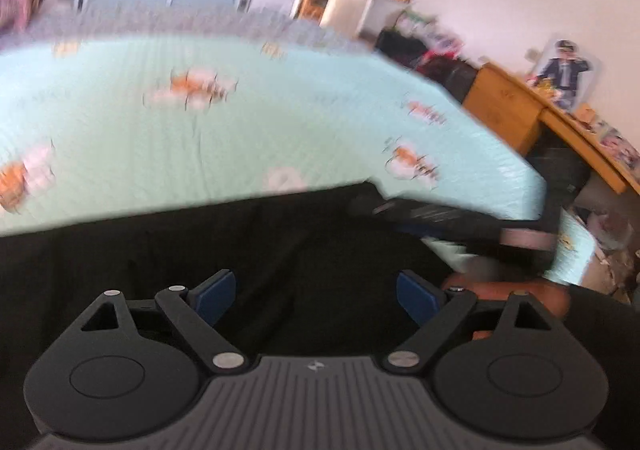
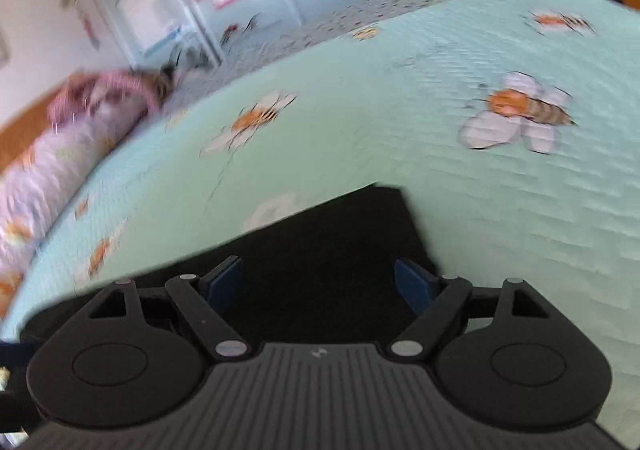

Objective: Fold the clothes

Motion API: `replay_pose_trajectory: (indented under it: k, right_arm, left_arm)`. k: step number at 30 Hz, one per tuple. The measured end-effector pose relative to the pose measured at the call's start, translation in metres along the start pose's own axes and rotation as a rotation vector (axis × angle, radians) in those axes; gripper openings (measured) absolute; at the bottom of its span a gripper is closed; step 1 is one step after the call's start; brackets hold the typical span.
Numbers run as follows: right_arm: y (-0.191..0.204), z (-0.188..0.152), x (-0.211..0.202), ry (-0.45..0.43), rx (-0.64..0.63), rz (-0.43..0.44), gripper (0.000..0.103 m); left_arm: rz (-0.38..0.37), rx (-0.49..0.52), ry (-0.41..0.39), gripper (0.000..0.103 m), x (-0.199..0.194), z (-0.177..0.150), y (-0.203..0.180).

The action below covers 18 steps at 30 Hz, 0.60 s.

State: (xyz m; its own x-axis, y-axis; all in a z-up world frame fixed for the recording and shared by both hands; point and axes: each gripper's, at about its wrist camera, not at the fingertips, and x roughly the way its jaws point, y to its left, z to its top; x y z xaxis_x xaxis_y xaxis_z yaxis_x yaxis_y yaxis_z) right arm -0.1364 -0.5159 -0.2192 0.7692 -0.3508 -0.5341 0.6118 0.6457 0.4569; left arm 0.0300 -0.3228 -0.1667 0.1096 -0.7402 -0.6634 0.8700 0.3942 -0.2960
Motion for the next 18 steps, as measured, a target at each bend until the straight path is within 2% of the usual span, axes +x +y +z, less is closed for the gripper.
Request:
replay_pose_trajectory:
  k: [2, 5, 8, 10, 12, 15, 18]
  right_arm:
    - [-0.004, -0.003, -0.018, -0.052, 0.029, 0.003, 0.083]
    - [-0.006, -0.016, -0.047, -0.112, 0.039, 0.037, 0.083]
    - [-0.001, -0.027, -0.055, -0.122, 0.011, 0.093, 0.083]
    - [0.004, -0.034, -0.062, -0.133, -0.007, 0.101, 0.083]
    - [0.009, -0.04, -0.068, -0.146, -0.025, 0.106, 0.083]
    - [0.02, -0.051, -0.074, -0.169, -0.097, 0.097, 0.083]
    - [0.026, -0.056, -0.077, -0.169, -0.123, 0.106, 0.083]
  left_arm:
    - [0.022, -0.02, 0.047, 0.09, 0.023, -0.006, 0.007]
    - [0.016, 0.027, 0.02, 0.091, 0.023, -0.018, 0.01]
    - [0.003, -0.009, 0.003, 0.091, 0.002, -0.016, 0.011]
    - [-0.009, -0.03, -0.056, 0.091, -0.022, -0.018, 0.016]
    - [0.033, -0.054, -0.091, 0.091, -0.05, -0.027, 0.025]
    - [0.085, -0.188, -0.135, 0.091, -0.092, -0.052, 0.053]
    - [0.07, -0.392, -0.201, 0.091, -0.138, -0.089, 0.087]
